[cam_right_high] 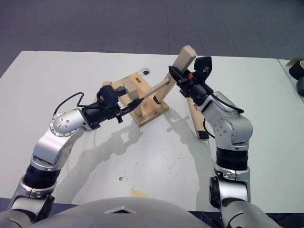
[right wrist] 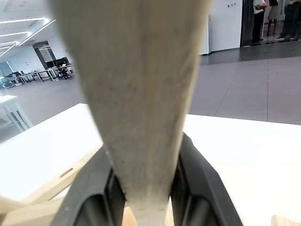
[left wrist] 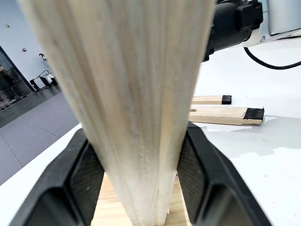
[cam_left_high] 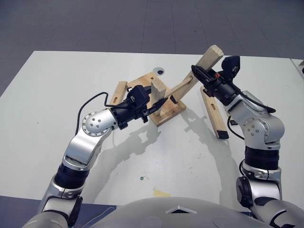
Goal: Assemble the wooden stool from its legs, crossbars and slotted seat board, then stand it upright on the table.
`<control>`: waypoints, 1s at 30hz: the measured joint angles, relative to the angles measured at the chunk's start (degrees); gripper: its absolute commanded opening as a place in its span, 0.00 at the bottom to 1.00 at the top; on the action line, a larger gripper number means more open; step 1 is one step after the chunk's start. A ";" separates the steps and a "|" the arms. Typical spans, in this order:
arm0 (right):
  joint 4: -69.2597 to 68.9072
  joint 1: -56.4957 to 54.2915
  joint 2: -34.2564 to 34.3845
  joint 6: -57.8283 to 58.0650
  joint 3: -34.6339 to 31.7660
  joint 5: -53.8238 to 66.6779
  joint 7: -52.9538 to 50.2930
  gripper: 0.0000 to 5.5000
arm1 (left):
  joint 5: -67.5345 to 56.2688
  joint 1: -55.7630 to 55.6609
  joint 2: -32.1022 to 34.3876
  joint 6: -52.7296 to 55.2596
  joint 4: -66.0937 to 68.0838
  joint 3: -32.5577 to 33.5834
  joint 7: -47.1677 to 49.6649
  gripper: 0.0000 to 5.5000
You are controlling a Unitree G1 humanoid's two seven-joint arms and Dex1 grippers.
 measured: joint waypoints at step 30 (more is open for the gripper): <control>-5.31 -4.49 0.44 13.11 -1.60 1.79 -6.41 0.19 | 2.02 0.44 -0.65 4.06 0.23 -0.74 -0.56 0.98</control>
